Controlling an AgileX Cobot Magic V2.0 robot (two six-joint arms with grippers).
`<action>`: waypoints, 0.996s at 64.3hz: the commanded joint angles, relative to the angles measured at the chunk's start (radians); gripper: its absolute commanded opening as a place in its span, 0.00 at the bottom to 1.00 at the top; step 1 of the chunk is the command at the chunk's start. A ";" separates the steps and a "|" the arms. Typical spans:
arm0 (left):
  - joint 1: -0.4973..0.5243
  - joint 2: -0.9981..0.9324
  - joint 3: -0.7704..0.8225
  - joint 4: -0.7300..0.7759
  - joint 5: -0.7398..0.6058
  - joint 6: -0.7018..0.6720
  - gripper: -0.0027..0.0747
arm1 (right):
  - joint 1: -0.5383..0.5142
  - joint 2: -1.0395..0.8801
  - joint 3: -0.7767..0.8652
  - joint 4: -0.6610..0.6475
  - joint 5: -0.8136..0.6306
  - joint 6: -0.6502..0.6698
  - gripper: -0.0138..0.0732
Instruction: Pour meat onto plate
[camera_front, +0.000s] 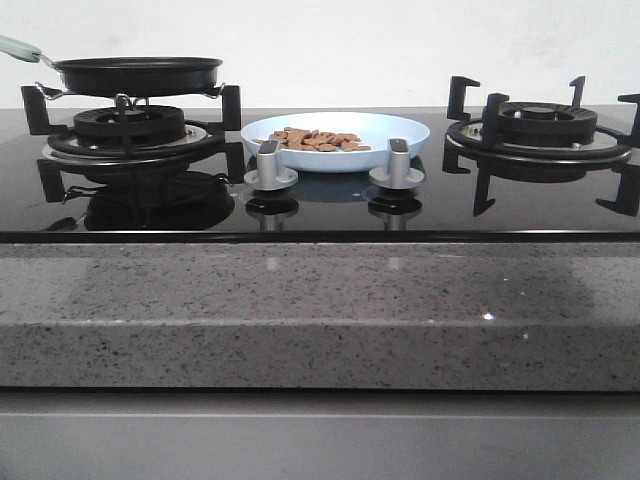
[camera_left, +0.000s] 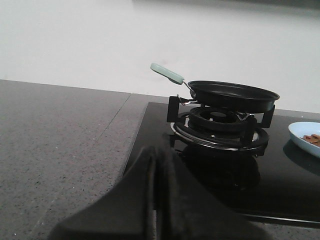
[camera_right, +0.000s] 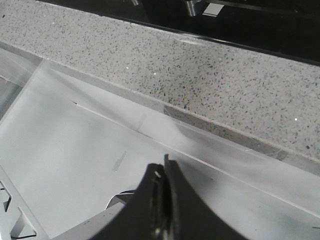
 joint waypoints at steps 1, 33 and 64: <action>-0.008 -0.019 0.005 -0.010 -0.081 -0.004 0.01 | -0.010 -0.028 -0.014 -0.038 -0.132 -0.021 0.03; -0.008 -0.017 0.005 -0.010 -0.081 -0.004 0.01 | -0.184 -0.416 0.501 -0.226 -0.850 -0.027 0.03; -0.008 -0.017 0.005 -0.010 -0.080 -0.004 0.01 | -0.215 -0.532 0.674 -0.226 -1.088 -0.027 0.03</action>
